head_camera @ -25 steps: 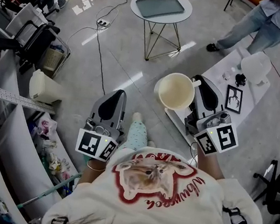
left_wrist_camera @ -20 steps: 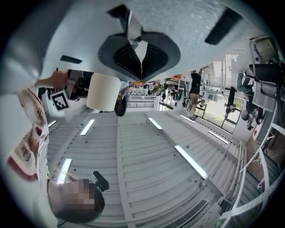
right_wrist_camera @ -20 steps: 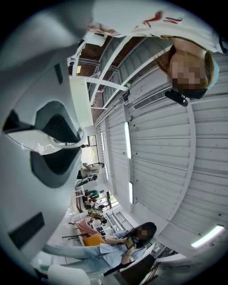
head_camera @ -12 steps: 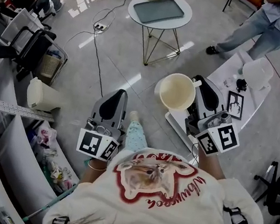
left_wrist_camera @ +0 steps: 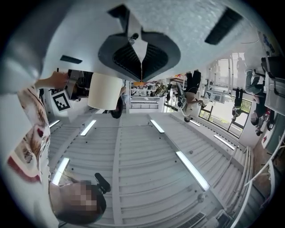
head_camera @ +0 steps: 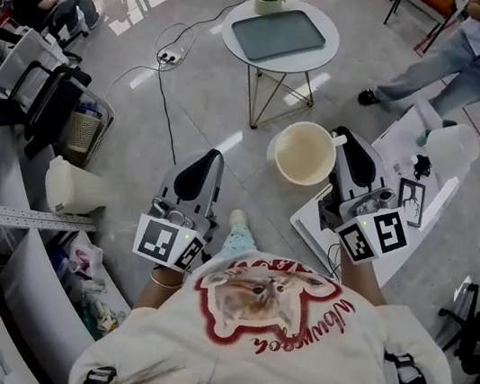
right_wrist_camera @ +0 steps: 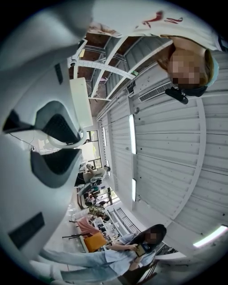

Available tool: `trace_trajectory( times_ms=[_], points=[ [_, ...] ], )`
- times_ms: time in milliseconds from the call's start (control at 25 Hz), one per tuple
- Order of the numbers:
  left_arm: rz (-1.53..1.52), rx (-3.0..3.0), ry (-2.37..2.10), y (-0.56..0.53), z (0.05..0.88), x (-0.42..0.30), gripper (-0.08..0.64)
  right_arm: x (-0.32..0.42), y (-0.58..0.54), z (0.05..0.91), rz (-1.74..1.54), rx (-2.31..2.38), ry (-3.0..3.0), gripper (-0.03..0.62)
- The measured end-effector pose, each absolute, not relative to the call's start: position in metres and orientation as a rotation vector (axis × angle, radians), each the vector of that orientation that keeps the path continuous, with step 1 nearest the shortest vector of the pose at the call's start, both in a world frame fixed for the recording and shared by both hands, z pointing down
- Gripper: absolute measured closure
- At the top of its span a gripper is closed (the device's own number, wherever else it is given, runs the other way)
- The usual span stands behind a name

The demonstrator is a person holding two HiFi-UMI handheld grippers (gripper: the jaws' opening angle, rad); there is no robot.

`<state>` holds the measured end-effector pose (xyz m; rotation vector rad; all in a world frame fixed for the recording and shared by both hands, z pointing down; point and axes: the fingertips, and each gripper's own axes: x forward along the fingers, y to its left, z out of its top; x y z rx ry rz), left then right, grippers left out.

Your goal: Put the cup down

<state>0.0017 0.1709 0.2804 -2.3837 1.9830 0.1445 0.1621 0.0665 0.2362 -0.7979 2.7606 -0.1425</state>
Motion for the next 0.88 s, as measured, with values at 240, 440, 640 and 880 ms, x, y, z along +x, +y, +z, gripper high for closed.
trace_trajectory(
  times_ms=[240,440,640,880],
  points=[
    [0.139,-2.404,1.929,0.118,0.267,-0.055,0.542,0.111,0.021,0.224,-0.131,-0.834,2.721,0.557],
    [0.144,-2.421,1.905,0.09,0.266,-0.096,0.542,0.072,-0.004,0.223,-0.13,-0.858,2.709,0.555],
    [0.145,-2.443,1.9,0.075,0.273,-0.127,0.542,0.043,-0.016,0.225,-0.149,-0.877,2.699,0.555],
    [0.151,-2.489,1.878,0.062,0.281,-0.139,0.542,0.029,-0.026,0.228,-0.143,-0.915,2.711,0.555]
  ],
)
